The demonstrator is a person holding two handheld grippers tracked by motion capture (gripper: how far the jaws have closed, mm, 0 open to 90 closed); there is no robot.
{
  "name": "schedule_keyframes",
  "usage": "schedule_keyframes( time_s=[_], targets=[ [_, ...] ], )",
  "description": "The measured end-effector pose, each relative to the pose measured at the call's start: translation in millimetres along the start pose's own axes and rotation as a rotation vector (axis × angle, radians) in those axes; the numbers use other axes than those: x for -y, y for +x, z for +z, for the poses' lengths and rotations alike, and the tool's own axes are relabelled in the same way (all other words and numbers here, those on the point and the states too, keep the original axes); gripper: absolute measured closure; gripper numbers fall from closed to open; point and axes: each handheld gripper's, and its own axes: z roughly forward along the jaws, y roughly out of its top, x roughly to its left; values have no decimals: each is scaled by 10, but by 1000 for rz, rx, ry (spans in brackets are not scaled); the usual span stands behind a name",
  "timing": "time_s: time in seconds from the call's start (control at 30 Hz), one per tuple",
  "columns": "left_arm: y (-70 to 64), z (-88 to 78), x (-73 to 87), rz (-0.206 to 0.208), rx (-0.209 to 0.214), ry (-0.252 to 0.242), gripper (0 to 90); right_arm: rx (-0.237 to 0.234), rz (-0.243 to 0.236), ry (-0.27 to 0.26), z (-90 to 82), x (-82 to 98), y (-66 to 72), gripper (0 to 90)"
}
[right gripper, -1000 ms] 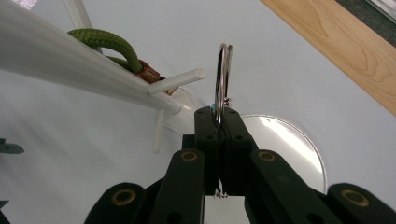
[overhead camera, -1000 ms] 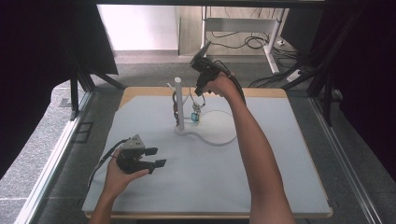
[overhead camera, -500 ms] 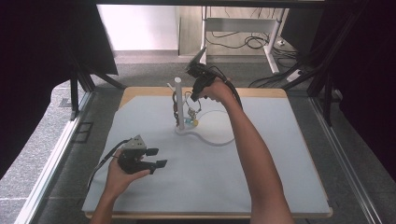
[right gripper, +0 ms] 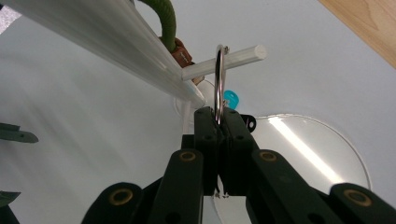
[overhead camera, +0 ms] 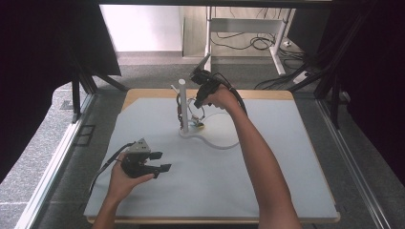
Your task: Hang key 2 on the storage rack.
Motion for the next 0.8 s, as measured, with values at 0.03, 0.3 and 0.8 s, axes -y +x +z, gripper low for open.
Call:
schedule_keyframes(
  time_s=[0.03,0.3,0.8],
  targets=[
    [-1,-3,0,0,0,-1,386,-1,4,1,8,2,7,867],
    [-2,-7,1,2,0,4,386,-12,-10,5,50,25,26,843],
    [-5,-26,5,-5,6,-2,382,-6,-25,-19,-45,104,106,703]
  ],
)
